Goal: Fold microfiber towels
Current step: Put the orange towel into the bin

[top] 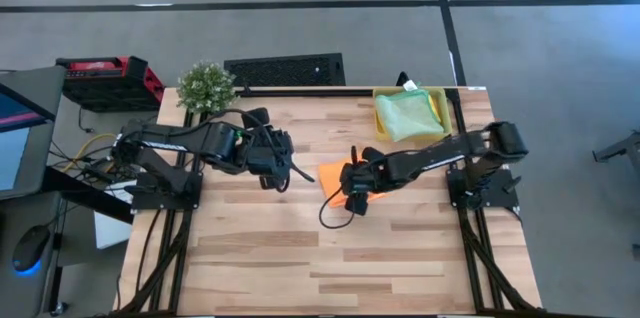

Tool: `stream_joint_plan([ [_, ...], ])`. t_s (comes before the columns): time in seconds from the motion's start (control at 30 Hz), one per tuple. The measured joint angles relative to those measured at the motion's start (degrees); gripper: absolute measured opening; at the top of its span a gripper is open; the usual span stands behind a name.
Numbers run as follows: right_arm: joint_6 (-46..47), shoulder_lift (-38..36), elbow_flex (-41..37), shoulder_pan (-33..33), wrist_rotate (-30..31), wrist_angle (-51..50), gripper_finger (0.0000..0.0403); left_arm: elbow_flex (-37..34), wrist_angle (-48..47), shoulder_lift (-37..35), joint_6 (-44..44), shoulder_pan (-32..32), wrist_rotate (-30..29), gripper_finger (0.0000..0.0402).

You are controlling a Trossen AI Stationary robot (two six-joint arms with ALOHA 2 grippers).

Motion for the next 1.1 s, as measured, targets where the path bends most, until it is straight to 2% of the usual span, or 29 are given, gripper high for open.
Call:
stream_joint_plan([
  [0.17, -4.5, -4.3, 0.1, 1.7, -0.3, -1.5, 0.0225, 0.0, -0.2, 0.0, 0.0, 0.0, 0.0, 0.0157],
  [0.43, -16.7, -1.5, -1.0, 6.1, -0.4, -9.9, 0.0225, 0.0, -1.2, 0.0, 0.0, 0.0, 0.0, 0.0157],
  [0.8, -18.7, 3.4, -1.6, 6.5, -0.3, -11.3, 0.0225, 0.0, -1.2, 0.0, -0.5, 0.0, 0.0, 0.0157],
  [1.1, -20.4, 8.4, -1.3, 3.4, 0.5, -12.0, 0.0225, 0.0, -1.2, 0.0, -0.5, 0.0, 0.1, 0.0157],
])
